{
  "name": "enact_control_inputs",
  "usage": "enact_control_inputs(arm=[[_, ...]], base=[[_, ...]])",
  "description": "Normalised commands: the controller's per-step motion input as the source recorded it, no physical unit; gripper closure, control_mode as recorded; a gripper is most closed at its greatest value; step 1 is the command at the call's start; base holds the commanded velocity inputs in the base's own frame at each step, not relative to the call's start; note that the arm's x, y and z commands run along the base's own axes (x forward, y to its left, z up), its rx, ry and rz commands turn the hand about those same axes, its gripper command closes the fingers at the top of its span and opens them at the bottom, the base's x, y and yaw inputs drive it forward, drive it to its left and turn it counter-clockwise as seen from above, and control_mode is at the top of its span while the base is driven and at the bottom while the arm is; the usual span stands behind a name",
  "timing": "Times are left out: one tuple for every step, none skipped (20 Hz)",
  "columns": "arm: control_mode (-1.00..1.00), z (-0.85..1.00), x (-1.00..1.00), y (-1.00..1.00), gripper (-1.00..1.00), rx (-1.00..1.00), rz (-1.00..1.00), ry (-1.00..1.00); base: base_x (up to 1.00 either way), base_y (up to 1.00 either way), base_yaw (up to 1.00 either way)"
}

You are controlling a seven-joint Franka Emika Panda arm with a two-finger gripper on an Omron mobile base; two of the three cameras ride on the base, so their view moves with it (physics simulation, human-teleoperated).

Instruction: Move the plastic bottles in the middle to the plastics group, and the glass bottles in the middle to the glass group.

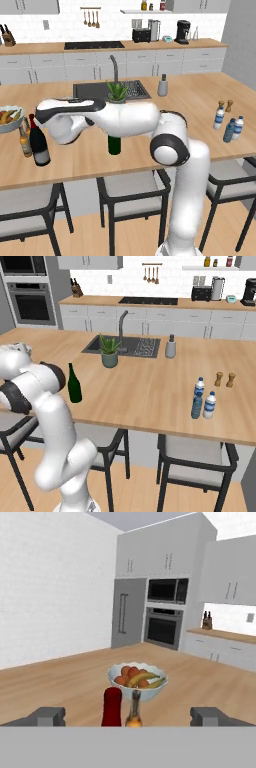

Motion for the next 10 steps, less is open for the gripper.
enact_control_inputs(arm=[[-1.0,0.74,-0.04,-0.49,-1.0,0.0,-0.09,0.07],[-1.0,0.74,0.0,-0.52,-1.0,0.0,-0.08,0.09],[-1.0,0.76,0.0,-0.41,-1.0,0.0,-0.09,0.11],[-1.0,0.72,0.0,-0.41,-1.0,0.0,-0.1,0.1],[-1.0,0.69,0.0,-0.46,-1.0,0.0,-0.09,0.11],[-1.0,0.68,0.0,-0.48,-1.0,0.0,-0.08,0.12],[-1.0,0.69,0.0,-0.46,-1.0,0.0,-0.09,0.13],[-1.0,0.63,0.0,-0.54,-1.0,0.0,-0.07,0.12],[-1.0,0.61,-0.05,-0.6,-1.0,0.0,-0.06,0.12],[-1.0,0.54,-0.14,-0.63,-1.0,-0.01,-0.06,0.11]], base=[[0.0,0.0,0.0],[0.0,0.0,0.0],[0.0,0.0,0.0],[0.0,0.0,0.0],[0.0,0.0,0.0],[0.0,0.0,0.0],[0.0,0.0,0.0],[0.0,0.0,0.0],[0.0,0.0,0.0],[0.0,0.0,0.0]])
